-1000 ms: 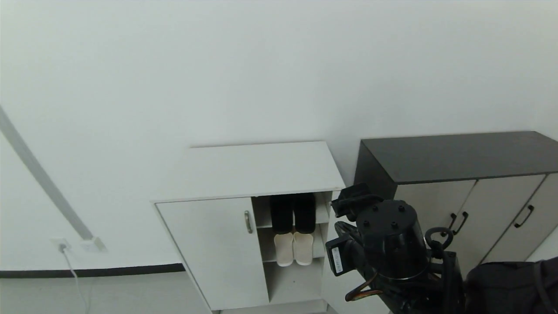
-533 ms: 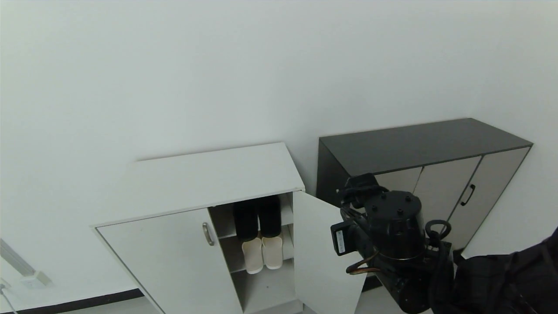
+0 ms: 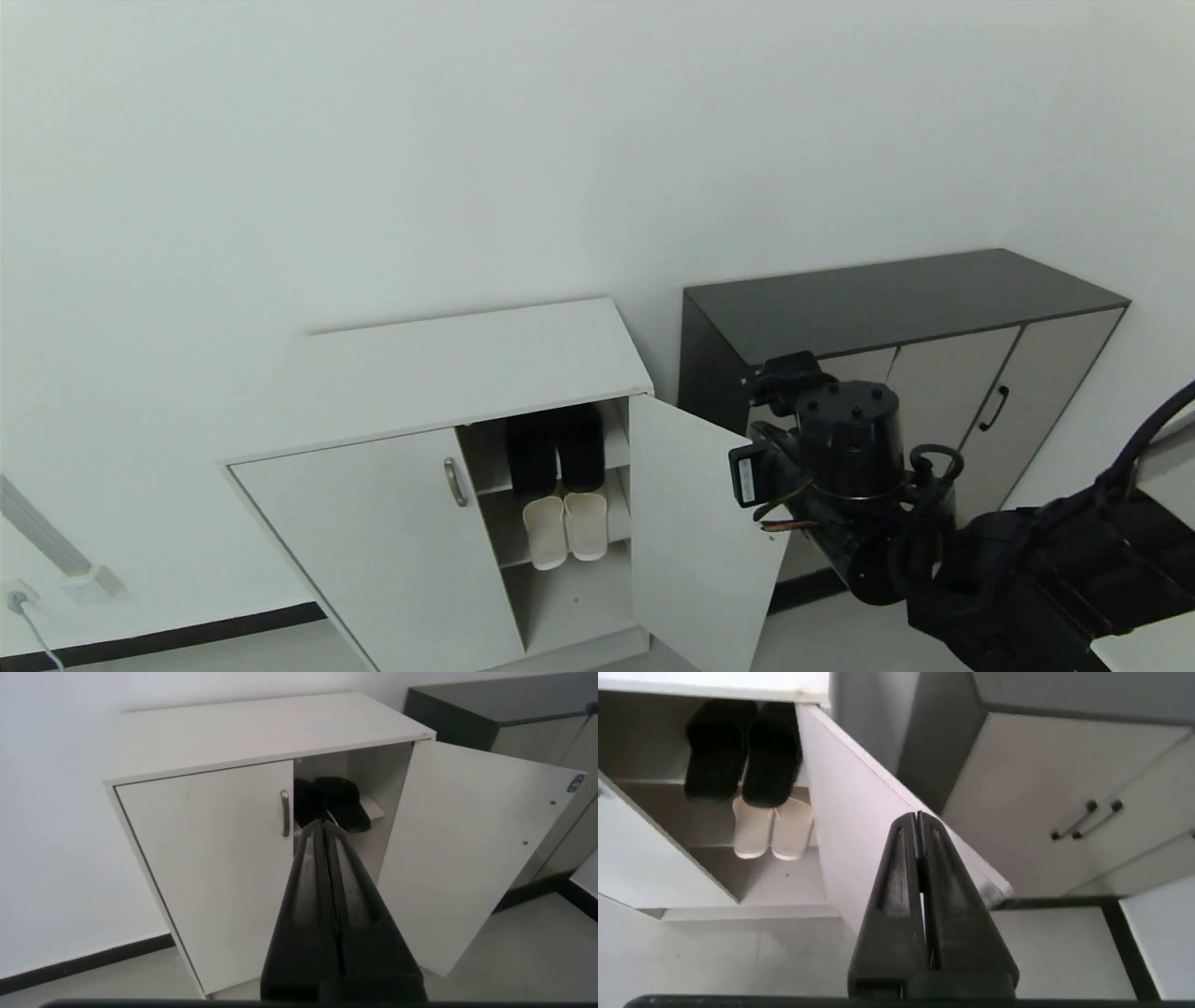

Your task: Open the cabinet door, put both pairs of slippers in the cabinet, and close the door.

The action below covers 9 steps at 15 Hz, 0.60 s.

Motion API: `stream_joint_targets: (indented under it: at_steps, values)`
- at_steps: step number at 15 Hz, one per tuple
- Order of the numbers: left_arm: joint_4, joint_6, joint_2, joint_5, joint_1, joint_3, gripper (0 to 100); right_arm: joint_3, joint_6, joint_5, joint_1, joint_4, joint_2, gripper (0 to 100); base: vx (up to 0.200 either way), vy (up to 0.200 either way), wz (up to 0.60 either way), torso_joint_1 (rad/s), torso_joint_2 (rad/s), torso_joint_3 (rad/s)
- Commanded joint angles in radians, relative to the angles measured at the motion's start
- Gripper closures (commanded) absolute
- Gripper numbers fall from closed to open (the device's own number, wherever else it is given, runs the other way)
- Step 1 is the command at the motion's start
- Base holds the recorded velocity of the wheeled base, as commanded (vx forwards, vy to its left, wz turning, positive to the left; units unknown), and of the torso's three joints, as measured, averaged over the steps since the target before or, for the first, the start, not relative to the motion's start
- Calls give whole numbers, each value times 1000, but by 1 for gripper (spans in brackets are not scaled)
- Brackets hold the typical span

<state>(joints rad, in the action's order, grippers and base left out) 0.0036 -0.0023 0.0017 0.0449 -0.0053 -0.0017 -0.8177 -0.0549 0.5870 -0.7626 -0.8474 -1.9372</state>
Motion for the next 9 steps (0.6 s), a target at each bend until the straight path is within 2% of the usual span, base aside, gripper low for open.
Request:
stream_joint_targets:
  at_steps: [1, 5, 9]
  values:
    - [1, -1, 1, 0, -1, 0, 100, -12, 0, -10, 34, 2, -22, 100, -200, 0, 0, -2, -2, 2]
    - [-1, -1, 1, 0, 1, 0, 100, -43, -5, -36, 66, 10, -31, 100, 0, 0, 0, 0, 0, 0]
    - [-1, 1, 1, -2, 1, 0, 100, -199, -88, -78, 180, 163, -111, 100, 0, 0, 0, 0, 0, 0]
